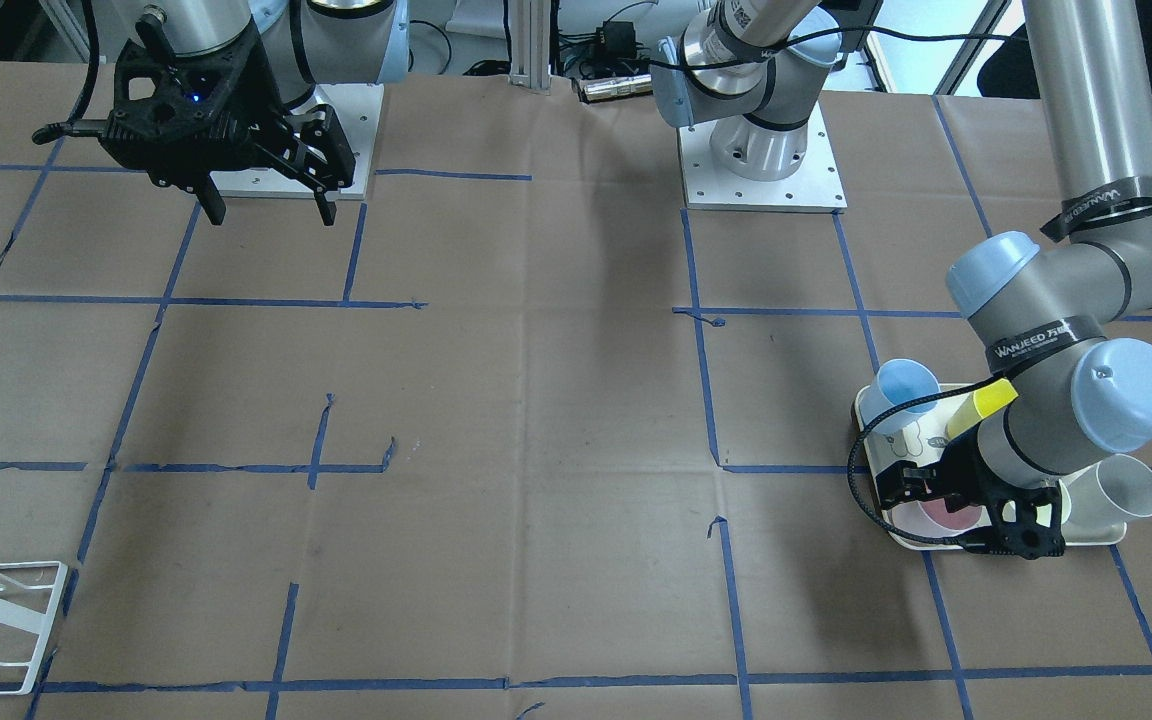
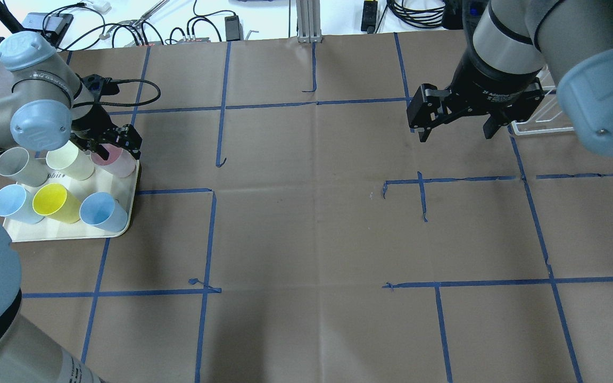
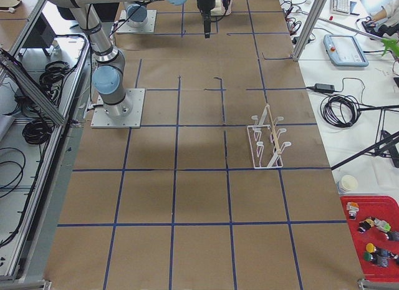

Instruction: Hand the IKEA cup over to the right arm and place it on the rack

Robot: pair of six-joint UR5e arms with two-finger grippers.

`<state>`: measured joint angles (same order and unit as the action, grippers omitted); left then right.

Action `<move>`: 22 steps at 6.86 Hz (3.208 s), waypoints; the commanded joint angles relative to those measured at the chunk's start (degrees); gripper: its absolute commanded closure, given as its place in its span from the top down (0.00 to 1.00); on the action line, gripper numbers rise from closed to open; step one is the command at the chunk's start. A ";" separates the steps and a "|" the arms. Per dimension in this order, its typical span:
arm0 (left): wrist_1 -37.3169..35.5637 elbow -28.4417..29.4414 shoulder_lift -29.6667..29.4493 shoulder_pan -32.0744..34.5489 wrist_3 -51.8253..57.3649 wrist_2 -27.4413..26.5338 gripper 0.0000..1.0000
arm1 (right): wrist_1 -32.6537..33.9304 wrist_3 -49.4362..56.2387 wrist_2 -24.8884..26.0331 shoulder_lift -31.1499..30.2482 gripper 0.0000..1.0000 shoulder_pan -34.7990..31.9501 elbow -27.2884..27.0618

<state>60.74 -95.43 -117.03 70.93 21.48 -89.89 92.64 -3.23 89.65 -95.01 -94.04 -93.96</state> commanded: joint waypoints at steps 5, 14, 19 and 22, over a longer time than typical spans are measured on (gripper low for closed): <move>1.04 1.21 1.54 0.18 0.84 0.06 0.00 | 0.00 0.07 0.00 0.00 1.00 0.00 -0.09; 25.40 15.90 14.45 6.23 1.37 6.34 0.00 | 0.00 0.07 -0.09 0.00 1.00 0.00 0.00; 10.67 8.53 15.17 7.56 11.98 19.54 0.00 | 0.00 -0.02 -0.17 0.00 1.00 0.09 -0.35; -6.10 -0.16 16.13 7.65 16.64 29.39 0.00 | 0.00 0.07 -0.09 0.00 1.00 0.09 -0.18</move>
<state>61.80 -91.90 -101.28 78.51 35.79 -64.07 92.64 -3.17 89.51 -95.01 -93.96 -94.15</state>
